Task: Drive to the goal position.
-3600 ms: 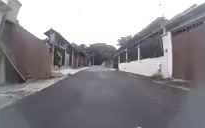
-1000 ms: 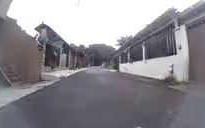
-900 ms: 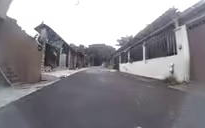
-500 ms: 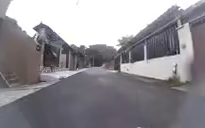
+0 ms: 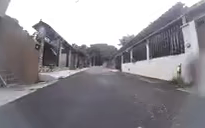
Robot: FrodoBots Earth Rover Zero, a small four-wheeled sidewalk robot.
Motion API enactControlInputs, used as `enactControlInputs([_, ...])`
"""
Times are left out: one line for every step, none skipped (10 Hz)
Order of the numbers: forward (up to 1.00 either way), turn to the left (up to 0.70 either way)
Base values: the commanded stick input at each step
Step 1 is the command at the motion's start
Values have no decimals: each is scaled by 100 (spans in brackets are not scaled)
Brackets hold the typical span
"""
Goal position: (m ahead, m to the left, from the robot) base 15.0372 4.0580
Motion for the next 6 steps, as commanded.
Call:
enactControlInputs([50,0])
enactControlInputs([50,0])
enactControlInputs([50,0])
enactControlInputs([50,0])
enactControlInputs([50,0])
enactControlInputs([50,0])
